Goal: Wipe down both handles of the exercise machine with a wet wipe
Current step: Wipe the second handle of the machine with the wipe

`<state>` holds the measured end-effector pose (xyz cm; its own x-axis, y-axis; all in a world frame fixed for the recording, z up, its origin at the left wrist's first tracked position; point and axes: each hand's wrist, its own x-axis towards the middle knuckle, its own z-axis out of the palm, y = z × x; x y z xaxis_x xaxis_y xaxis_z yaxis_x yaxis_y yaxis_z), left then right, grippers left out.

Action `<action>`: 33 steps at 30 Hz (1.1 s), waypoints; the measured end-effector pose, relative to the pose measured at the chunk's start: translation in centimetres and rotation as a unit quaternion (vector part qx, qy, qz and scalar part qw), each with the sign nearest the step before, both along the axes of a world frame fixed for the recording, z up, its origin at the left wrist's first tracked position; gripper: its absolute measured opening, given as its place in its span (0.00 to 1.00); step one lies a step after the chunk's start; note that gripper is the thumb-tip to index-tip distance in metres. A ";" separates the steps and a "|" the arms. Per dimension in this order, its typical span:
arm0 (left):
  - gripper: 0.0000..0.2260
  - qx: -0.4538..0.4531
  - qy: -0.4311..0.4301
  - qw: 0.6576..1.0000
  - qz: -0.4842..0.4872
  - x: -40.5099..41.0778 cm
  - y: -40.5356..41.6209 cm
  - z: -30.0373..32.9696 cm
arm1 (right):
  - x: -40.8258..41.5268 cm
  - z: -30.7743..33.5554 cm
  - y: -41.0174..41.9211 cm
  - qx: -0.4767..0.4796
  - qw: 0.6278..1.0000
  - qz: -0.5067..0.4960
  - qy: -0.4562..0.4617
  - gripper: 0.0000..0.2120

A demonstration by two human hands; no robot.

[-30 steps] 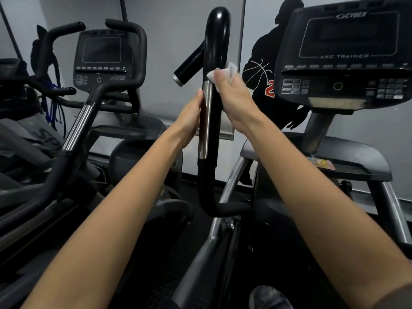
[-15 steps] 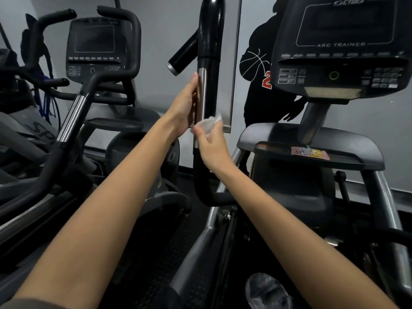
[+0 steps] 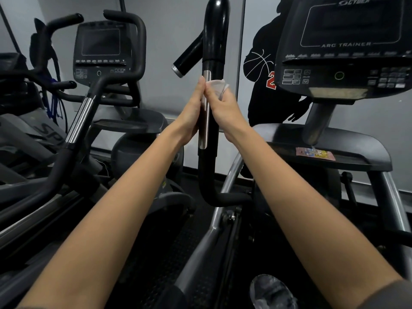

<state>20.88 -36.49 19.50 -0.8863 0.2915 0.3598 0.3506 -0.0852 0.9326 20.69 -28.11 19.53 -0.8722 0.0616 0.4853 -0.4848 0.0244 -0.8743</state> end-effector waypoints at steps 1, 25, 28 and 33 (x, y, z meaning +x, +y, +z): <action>0.27 -0.002 -0.005 1.000 -0.001 0.0 -0.1 0.0 | 0.3 -0.5 0.0 0.004 1.000 0.000 -0.002 0.08; 0.19 0.043 -0.189 0.980 -0.041 -1.5 -3.9 -5.6 | 2.9 -8.1 6.8 0.087 0.971 0.076 -0.210 0.37; 0.11 -0.102 -0.152 0.983 0.013 -1.6 -4.0 -5.7 | 3.1 -9.6 5.5 0.098 0.961 0.134 -0.221 0.24; 0.12 -0.055 -0.055 0.982 0.172 -1.7 -5.0 -1.8 | 2.4 -10.5 3.5 0.101 0.956 0.161 -0.223 0.51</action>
<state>19.14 -41.53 17.68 -0.9710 0.0003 0.2389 0.2371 0.1237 0.9636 23.10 -24.61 8.99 -0.9529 -0.3013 0.0354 -0.0765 0.1257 -0.9891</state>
